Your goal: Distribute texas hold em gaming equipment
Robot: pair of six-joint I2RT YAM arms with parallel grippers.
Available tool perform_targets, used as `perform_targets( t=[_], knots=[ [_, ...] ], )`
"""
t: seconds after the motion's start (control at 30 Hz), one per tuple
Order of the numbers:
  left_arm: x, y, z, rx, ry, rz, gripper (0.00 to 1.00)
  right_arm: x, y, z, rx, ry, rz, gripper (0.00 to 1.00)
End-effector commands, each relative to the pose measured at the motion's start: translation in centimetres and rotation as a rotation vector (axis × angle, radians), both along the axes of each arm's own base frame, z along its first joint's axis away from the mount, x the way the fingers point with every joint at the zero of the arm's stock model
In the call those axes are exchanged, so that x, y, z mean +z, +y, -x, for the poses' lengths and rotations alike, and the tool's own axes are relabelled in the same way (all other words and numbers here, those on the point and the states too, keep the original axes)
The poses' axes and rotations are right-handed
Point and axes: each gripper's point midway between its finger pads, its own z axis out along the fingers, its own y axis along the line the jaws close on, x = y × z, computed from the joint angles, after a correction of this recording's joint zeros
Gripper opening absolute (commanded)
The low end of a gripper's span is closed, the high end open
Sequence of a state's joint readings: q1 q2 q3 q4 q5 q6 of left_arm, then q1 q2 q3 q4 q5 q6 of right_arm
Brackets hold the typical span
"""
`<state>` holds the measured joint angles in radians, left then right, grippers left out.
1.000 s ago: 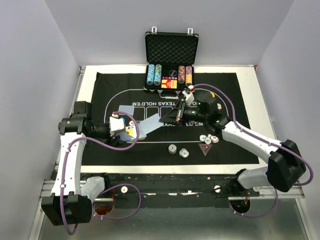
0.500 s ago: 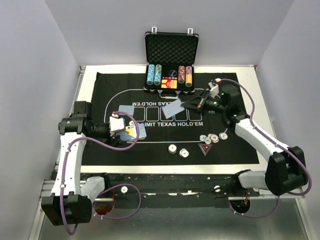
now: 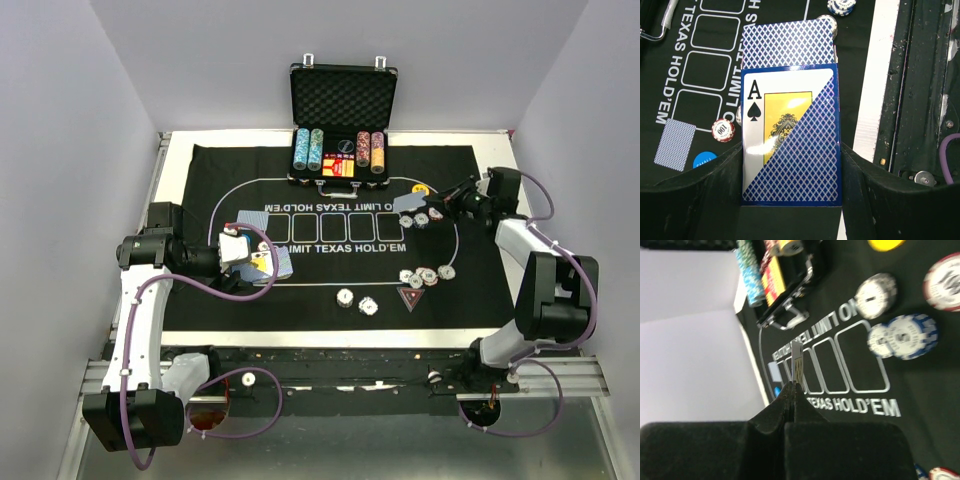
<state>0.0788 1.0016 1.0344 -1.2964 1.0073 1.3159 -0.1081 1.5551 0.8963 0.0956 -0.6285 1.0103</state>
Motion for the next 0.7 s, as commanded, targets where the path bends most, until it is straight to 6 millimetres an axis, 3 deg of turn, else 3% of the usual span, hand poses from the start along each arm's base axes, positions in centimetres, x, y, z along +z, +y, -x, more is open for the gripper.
perform_targets(
  t=[0.0,0.17,0.33,0.67],
  knots=[
    [1.5,-0.6,0.1,-0.017,-0.042,0.050,0.47,-1.1,-3.9,-2.0,-0.133,-0.006,0.145,0.01],
    [1.5,-0.7,0.2,-0.021,-0.043,0.051,0.47,-1.6,-8.1,-3.9,-0.273,0.016,0.259,0.01],
    [1.3,-0.7,0.3,-0.022,-0.038,0.054,0.47,-2.7,-12.1,-4.2,-0.430,0.056,0.356,0.01],
    [1.6,-0.7,0.4,-0.028,-0.044,0.054,0.47,-6.6,-15.6,-2.5,-0.647,0.121,0.431,0.01]
  ],
)
